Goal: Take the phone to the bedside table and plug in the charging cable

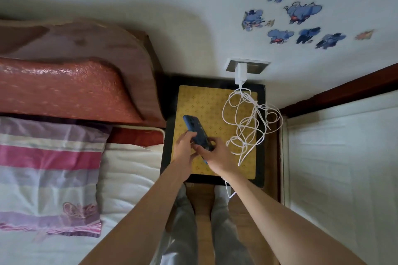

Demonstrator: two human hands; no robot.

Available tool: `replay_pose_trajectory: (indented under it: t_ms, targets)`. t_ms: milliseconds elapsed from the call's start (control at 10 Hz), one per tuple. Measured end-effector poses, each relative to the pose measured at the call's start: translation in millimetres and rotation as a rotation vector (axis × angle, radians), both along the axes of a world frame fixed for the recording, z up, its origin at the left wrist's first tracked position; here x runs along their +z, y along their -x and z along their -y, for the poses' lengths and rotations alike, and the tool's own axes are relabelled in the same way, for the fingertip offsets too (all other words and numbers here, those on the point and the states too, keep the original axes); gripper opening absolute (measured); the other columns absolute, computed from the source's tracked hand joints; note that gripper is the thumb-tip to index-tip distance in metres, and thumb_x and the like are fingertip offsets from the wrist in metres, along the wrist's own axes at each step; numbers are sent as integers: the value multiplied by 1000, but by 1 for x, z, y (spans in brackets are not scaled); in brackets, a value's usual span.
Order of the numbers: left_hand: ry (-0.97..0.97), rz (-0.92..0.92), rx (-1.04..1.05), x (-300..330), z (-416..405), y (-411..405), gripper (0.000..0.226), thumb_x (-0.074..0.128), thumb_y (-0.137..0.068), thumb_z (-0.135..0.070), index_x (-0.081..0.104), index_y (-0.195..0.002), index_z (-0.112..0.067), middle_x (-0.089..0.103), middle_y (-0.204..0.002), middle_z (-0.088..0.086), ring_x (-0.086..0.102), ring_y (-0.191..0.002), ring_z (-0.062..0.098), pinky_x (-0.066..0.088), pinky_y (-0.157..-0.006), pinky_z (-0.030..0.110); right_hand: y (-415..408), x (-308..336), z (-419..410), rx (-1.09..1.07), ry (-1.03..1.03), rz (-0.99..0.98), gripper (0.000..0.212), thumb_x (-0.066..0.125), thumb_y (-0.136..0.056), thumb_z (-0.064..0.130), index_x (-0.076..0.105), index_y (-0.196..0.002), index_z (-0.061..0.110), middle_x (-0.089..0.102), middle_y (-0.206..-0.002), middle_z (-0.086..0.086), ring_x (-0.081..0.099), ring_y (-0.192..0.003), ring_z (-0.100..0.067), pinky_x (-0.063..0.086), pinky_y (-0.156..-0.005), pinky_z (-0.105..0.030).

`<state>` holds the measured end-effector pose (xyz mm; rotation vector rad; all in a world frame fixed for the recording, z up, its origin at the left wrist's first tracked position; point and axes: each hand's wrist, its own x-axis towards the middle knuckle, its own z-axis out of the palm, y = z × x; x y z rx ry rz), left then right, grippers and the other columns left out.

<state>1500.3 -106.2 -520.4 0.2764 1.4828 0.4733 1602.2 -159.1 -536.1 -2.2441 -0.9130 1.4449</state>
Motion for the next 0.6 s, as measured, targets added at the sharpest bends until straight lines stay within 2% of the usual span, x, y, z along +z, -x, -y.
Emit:
replay_pose_trajectory:
  t_ms: [100,200,300,400,500,600]
  targets:
    - [22,-14,9,-14,-2,3,11,57,-91,-17,68,-89,-14,62,-80,6,59,-78,18,53,-79,42,5,-21,-12,59,-61,288,74,64,-78,69,54,-129,16,64,-115,-5,64,-102,-25,59,-79,-42]
    - [52,-42,-9,-26,-4,7,12,56,-90,-13,65,-82,-11,57,-75,6,56,-74,18,54,-74,39,15,-35,-18,159,-70,491,78,67,-80,65,48,-135,13,59,-124,-11,57,-114,-30,54,-85,-40]
    - [89,-112,-87,-32,-4,12,13,55,-86,-11,62,-76,-10,59,-80,9,57,-79,20,56,-80,41,22,-45,-19,283,-62,620,83,69,-79,64,45,-137,10,57,-124,-12,58,-113,-30,55,-85,-40]
    - [67,-167,-134,-33,-6,18,15,57,-86,-13,68,-75,-13,66,-91,8,61,-90,22,56,-84,41,23,-50,-24,376,-32,718,86,69,-79,63,41,-140,9,56,-125,-13,57,-114,-30,51,-90,-41]
    - [55,-158,-140,-20,-9,25,15,59,-88,-15,70,-77,-17,66,-90,3,62,-89,19,55,-78,37,24,-40,-25,446,3,761,81,66,-85,59,39,-142,8,54,-127,-15,55,-115,-31,50,-94,-43]
    - [16,-167,-200,-1,-18,26,11,61,-88,-17,68,-80,-17,67,-95,4,63,-89,19,57,-81,40,22,-28,-31,495,30,751,54,60,-93,44,46,-131,6,55,-127,-16,53,-116,-32,48,-96,-43]
